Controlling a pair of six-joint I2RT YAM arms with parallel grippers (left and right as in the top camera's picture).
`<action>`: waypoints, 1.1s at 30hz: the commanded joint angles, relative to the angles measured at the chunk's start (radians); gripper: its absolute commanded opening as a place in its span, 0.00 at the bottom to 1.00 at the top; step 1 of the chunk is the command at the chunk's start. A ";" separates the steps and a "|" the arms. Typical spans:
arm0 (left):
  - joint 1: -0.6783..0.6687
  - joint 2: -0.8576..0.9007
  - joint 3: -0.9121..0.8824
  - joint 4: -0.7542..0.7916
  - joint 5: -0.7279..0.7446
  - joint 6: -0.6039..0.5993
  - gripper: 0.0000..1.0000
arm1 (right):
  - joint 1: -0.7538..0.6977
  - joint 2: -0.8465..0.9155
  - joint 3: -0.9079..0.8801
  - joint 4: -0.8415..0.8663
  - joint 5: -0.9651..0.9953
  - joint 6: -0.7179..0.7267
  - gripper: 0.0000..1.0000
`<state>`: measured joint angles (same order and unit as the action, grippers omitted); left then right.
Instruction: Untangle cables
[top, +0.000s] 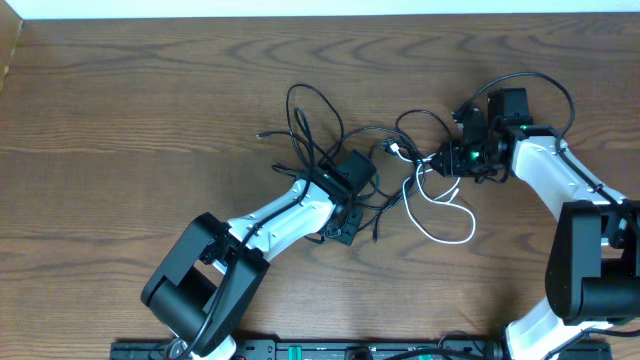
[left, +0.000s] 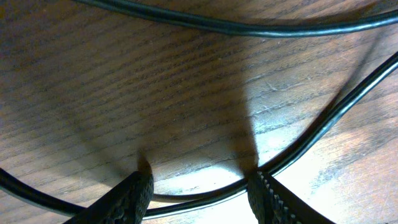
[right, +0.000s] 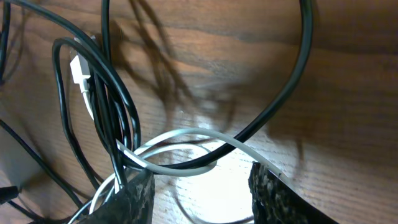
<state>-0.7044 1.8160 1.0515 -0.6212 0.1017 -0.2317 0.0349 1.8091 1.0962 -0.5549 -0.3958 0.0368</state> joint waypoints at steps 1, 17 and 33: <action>0.001 0.009 -0.001 -0.015 -0.054 0.005 0.54 | 0.030 0.010 -0.008 0.024 0.005 0.000 0.48; 0.001 0.009 -0.001 -0.018 -0.054 -0.010 0.54 | 0.072 -0.017 -0.097 0.187 0.031 0.018 0.01; 0.001 0.009 -0.001 -0.018 -0.054 -0.017 0.55 | 0.119 -0.116 -0.071 0.058 0.021 -0.372 0.57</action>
<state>-0.7063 1.8160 1.0515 -0.6235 0.0978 -0.2394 0.1410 1.6630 1.0214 -0.5098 -0.3702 -0.1463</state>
